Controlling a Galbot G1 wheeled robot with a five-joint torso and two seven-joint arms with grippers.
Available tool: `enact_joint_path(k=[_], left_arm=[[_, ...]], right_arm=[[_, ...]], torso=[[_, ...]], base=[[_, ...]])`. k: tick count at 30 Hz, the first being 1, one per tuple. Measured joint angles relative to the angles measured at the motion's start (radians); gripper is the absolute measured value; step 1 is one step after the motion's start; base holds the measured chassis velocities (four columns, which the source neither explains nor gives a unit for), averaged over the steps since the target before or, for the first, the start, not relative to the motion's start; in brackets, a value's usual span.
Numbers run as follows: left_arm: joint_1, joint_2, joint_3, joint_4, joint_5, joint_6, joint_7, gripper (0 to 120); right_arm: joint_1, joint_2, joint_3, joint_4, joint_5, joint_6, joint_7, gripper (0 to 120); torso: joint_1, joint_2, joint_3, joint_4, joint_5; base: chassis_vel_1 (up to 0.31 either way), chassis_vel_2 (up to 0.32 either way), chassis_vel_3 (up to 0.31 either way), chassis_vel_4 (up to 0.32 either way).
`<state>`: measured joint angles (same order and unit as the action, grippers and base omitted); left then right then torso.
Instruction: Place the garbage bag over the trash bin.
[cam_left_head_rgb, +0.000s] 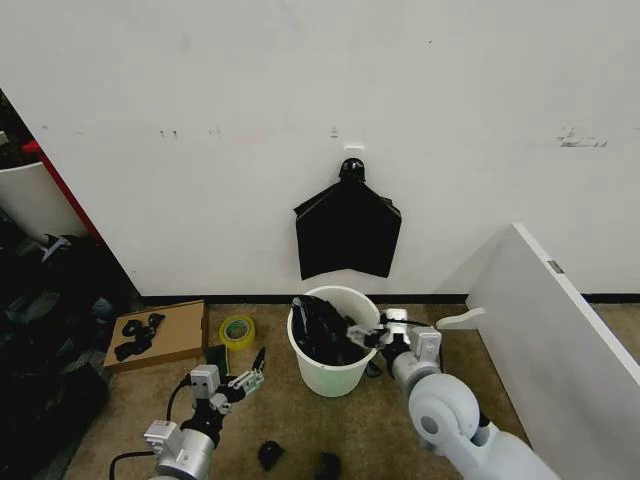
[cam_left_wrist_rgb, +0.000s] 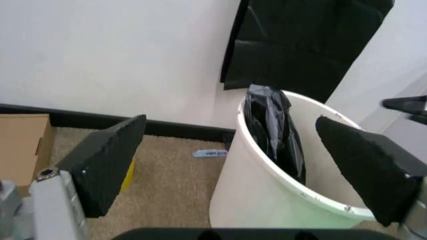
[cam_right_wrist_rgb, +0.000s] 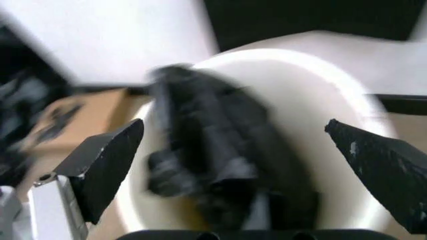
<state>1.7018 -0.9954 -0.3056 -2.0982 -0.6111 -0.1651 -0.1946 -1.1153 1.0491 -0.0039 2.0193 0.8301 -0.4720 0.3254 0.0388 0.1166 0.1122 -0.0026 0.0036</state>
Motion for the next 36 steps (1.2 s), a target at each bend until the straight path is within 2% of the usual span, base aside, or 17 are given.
enact_joint_path(k=[4,12,14,16,19,21,26,28,32,35,36], left_arm=[[0.008,-0.002,-0.004,0.004,0.007,-0.009,0.004,100],[0.028,-0.009,-0.023,0.006,0.007,-0.023,0.007,100],[0.028,-0.013,-0.023,0.009,0.008,-0.026,0.007,100],[0.027,-0.016,-0.022,0.009,0.009,-0.026,0.007,100],[0.018,-0.022,-0.015,0.011,0.009,-0.026,0.007,100],[0.016,-0.023,-0.014,0.011,0.009,-0.026,0.008,100],[0.012,-0.023,-0.011,0.013,0.009,-0.025,0.008,100],[0.010,-0.024,-0.011,0.015,0.008,-0.025,0.008,100],[0.009,-0.027,-0.012,0.018,0.008,-0.025,0.008,100],[0.007,-0.038,-0.011,0.025,0.007,-0.026,0.009,100],[0.007,-0.038,-0.011,0.025,0.007,-0.026,0.009,100]], right_arm=[[0.057,0.023,-0.040,-0.056,0.050,-0.028,-0.046,100],[0.143,0.082,-0.117,-0.179,0.101,-0.057,-0.037,99],[0.172,0.099,-0.134,-0.231,0.120,-0.055,-0.027,90],[0.181,0.105,-0.136,-0.246,0.129,-0.054,-0.024,88],[0.217,0.124,-0.146,-0.290,0.144,-0.044,-0.011,72],[0.223,0.127,-0.148,-0.297,0.147,-0.043,-0.009,69],[0.257,0.150,-0.155,-0.331,0.206,-0.051,0.029,51],[0.271,0.165,-0.157,-0.355,0.218,-0.057,0.039,39],[0.280,0.172,-0.162,-0.370,0.211,-0.056,0.037,30],[0.286,0.175,-0.166,-0.376,0.193,-0.052,0.025,15],[0.286,0.175,-0.166,-0.376,0.193,-0.052,0.025,15]], torso=[[0.000,0.000,0.000,-0.0001,-0.0001],[0.000,0.000,0.000,0.0000,-0.0001],[0.000,0.000,0.000,-0.0002,-0.0001],[0.000,0.000,0.000,-0.0001,-0.0001],[0.000,0.000,0.000,-0.0001,-0.0002],[0.000,0.000,0.000,-0.0002,-0.0001],[0.000,0.000,0.000,0.0000,-0.0002],[0.000,0.000,0.000,0.0000,-0.0002],[0.000,0.000,0.000,-0.0001,-0.0002],[0.000,0.000,0.000,-0.0001,-0.0002],[0.000,0.000,0.000,-0.0001,-0.0002]], base=[[0.000,0.000,0.000,0.000],[0.000,0.000,0.000,0.000],[0.000,0.000,0.000,0.000],[0.000,0.000,0.000,0.000],[0.000,0.000,0.000,0.000],[0.000,0.000,0.000,0.000],[0.000,0.000,0.000,0.000],[0.000,0.000,0.000,0.000],[0.000,0.000,0.000,0.000],[0.000,0.000,0.000,0.000],[0.000,0.000,0.000,0.000]])
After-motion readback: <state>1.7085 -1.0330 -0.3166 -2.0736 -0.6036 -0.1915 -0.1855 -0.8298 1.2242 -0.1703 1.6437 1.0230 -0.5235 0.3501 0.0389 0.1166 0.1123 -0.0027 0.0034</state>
